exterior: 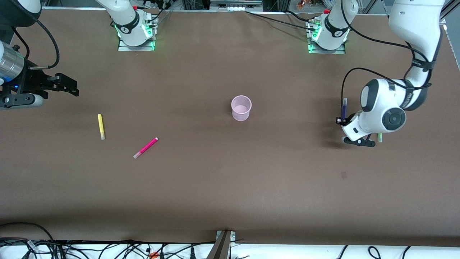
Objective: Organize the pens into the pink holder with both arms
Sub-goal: 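Carry the blue marker with the left gripper over the pink holder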
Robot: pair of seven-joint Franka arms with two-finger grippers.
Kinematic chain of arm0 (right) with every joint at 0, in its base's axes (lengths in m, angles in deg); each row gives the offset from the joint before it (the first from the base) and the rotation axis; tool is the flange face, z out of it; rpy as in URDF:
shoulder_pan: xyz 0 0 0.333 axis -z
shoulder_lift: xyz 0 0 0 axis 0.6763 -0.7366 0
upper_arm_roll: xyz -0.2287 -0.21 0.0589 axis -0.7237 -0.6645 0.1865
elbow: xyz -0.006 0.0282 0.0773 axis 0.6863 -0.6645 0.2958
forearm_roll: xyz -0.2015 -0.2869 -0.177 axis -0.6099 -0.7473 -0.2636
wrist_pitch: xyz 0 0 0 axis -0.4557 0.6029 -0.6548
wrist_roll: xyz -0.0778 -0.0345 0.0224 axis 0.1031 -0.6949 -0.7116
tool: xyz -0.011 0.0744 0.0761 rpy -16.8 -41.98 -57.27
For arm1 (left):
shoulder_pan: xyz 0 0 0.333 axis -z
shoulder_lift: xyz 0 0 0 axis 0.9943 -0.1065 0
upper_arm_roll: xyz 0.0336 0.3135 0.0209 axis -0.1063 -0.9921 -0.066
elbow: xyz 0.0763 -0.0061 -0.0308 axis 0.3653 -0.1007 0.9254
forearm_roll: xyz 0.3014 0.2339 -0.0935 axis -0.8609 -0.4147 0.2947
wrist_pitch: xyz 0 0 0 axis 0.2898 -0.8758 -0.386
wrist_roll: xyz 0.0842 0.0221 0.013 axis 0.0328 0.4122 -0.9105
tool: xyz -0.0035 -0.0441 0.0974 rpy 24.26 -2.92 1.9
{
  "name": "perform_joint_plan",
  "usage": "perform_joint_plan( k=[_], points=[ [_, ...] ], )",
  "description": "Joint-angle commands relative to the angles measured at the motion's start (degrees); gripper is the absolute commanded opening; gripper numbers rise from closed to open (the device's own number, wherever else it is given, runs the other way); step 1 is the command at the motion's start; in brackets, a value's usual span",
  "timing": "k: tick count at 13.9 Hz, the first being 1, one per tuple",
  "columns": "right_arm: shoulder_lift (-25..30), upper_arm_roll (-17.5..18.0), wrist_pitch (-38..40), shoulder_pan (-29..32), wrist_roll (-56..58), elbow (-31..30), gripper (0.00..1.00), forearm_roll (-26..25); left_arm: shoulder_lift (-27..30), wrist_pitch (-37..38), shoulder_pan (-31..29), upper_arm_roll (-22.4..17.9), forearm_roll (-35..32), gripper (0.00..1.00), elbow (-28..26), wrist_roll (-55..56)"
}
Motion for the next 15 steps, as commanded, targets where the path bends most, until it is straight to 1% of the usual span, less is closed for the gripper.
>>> perform_joint_plan(
  k=[1, 4, 5, 6, 7, 8, 9, 12, 13, 15],
  points=[
    [0.13, 0.23, 0.97, 0.06, 0.65, 0.77, 1.00, 0.48, -3.34, 10.69, 0.84, 0.03, 1.34, 0.00, 8.93, -1.42],
    [-0.13, 0.32, 0.53, -0.12, 0.38, 0.94, 1.00, 0.39, -3.52, 10.98, 0.76, 5.11, 1.95, 0.00, 11.67, -8.96],
    [-0.14, 0.23, 0.27, -0.03, 0.64, 0.86, 1.00, 0.48, -4.05, 11.06, 0.85, 7.91, 3.78, 0.00, 12.63, -11.42],
    [-0.14, 0.23, 0.53, -0.03, 0.64, 0.86, 1.00, 0.48, -4.22, 10.98, 0.76, 10.37, 5.62, 0.00, 13.51, -10.75],
    [-0.05, 0.23, 0.53, -0.03, 0.56, 0.86, 1.00, 0.48, -4.31, 10.63, 0.76, 10.92, 9.12, 0.00, 13.78, -11.61],
    [-0.05, 0.23, 0.44, -0.03, 0.56, 0.86, 1.00, 0.48, -4.40, 9.58, 0.76, 11.10, 13.77, 0.00, 13.96, -13.62],
    [-0.05, 0.23, 0.53, -0.03, 0.64, 0.86, 1.00, 0.48, -4.40, 7.22, 0.85, 11.10, 19.38, 0.00, 14.22, -18.60],
    [-0.05, 0.23, 0.62, -0.03, 0.82, 0.86, 1.00, 0.48, -5.10, 1.59, 0.85, 12.33, 36.79, 0.00, 13.88, -37.93],
    [-0.05, 0.23, 0.62, -0.03, 0.82, 0.86, 1.00, 0.48, -5.11, 0.61, 0.93, 12.42, 42.50, 0.00, 13.96, -43.55],
    [-0.05, 0.23, 0.70, -0.03, 0.82, 0.86, 1.00, 0.48, -5.19, -0.36, 1.20, 13.82, 54.54, 0.00, 13.87, -56.81]
  ],
)
